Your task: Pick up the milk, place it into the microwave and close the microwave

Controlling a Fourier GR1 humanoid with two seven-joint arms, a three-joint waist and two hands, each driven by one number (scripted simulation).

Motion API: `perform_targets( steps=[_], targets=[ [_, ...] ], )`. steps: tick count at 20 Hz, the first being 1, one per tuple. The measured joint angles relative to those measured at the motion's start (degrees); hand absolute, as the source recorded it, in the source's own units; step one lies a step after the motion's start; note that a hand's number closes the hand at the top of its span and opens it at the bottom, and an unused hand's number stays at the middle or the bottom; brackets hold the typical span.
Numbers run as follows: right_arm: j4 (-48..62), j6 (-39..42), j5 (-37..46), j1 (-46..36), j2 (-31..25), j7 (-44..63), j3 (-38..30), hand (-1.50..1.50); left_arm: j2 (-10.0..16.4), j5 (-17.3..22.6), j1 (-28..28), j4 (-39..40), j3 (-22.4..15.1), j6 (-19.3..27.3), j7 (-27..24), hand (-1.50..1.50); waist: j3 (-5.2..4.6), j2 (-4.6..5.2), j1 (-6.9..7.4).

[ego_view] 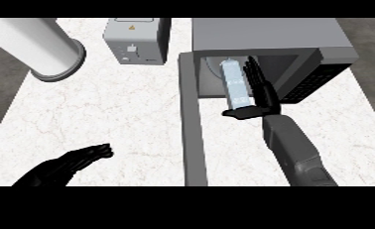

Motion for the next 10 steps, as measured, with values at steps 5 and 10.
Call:
perform_targets(
  steps=[5,10],
  targets=[
    [-4.1,-0.1,1.0,8.7,-0.1,-1.1,2.3,-1.5,-0.1,-5.6,-3.5,3.6,-2.8,3.0,-2.9,1.5,-0.08,-0.27,-1.33],
    [-10.5,1.7,0.7,18.3,-1.9,-3.0,3.5,-1.5,-0.2,-11.4,-7.0,6.7,-6.1,6.5,-4.3,1.5,-0.14,-0.37,-2.25]
  ],
)
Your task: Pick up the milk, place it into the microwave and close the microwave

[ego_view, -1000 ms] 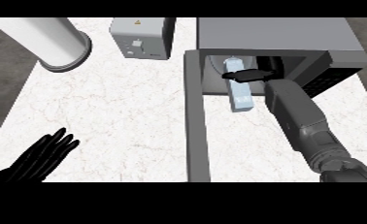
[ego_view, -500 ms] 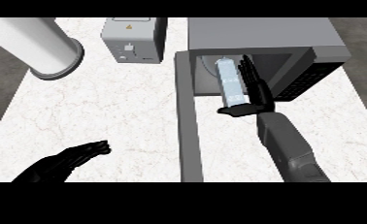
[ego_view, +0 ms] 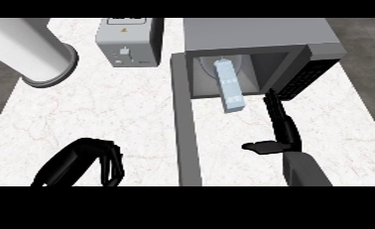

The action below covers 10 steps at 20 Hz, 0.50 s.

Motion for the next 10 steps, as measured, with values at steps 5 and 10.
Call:
perform_targets(
  steps=[5,10],
  targets=[
    [-8.5,2.1,-1.4,10.1,-1.7,-0.4,0.8,-1.5,0.0,-6.9,-3.4,4.5,-4.1,1.6,-3.5,1.5,-0.07,0.13,-0.26],
    [-19.8,5.0,-3.9,20.3,-4.1,1.0,1.5,-1.5,0.0,-12.8,-7.3,11.1,-9.5,5.9,-8.0,1.5,-0.09,0.41,-0.27]
  ],
)
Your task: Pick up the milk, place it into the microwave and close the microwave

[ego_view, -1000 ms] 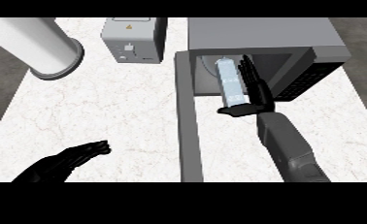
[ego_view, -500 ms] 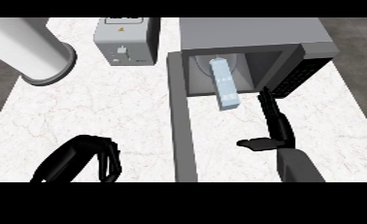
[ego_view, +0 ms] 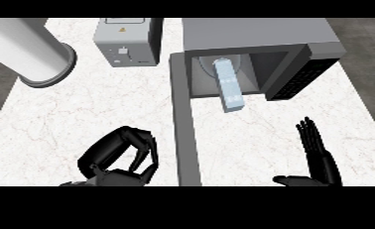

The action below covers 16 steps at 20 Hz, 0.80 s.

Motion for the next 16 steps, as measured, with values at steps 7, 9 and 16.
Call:
perform_targets(
  steps=[7,9,16],
  targets=[
    [-19.6,5.6,-6.2,13.6,-2.4,4.8,1.3,-1.5,0.0,-4.5,-2.7,7.7,-11.1,11.3,-7.5,1.5,0.03,0.29,0.62],
    [-25.1,6.9,-8.1,16.9,-3.2,6.2,1.5,-1.5,0.1,-4.2,-3.8,10.1,-15.1,14.4,-8.5,1.5,0.07,0.37,0.82],
    [-42.3,12.3,-15.8,25.4,-4.7,12.8,4.6,-1.5,0.2,0.9,-8.9,17.9,-29.5,26.8,-6.5,1.5,0.08,0.64,0.18]
  ],
)
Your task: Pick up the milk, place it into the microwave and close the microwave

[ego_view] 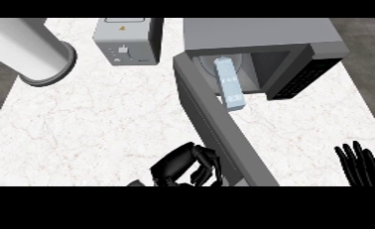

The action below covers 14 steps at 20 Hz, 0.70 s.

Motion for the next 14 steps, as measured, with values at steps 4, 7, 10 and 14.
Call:
perform_targets(
  steps=[4,7,10,14],
  targets=[
    [-8.4,2.0,-4.0,2.9,-0.9,4.3,1.8,-1.5,0.1,4.2,-4.4,3.2,-7.1,9.8,0.6,1.5,0.0,0.13,-0.19],
    [-13.2,3.1,-6.5,3.8,-1.8,7.0,2.7,-1.5,0.6,7.6,-7.7,4.6,-12.1,17.5,1.8,1.5,0.01,0.29,-0.66],
    [-17.7,3.6,-8.0,3.6,-2.5,9.3,3.6,-1.5,1.1,11.0,-12.1,6.3,-15.4,23.7,3.1,1.5,0.01,0.55,-1.42],
    [-22.4,4.8,-10.2,4.1,-4.1,12.2,4.5,-1.5,1.4,15.0,-16.8,8.3,-18.4,30.6,4.0,1.5,-0.01,0.84,-2.8]
  ],
)
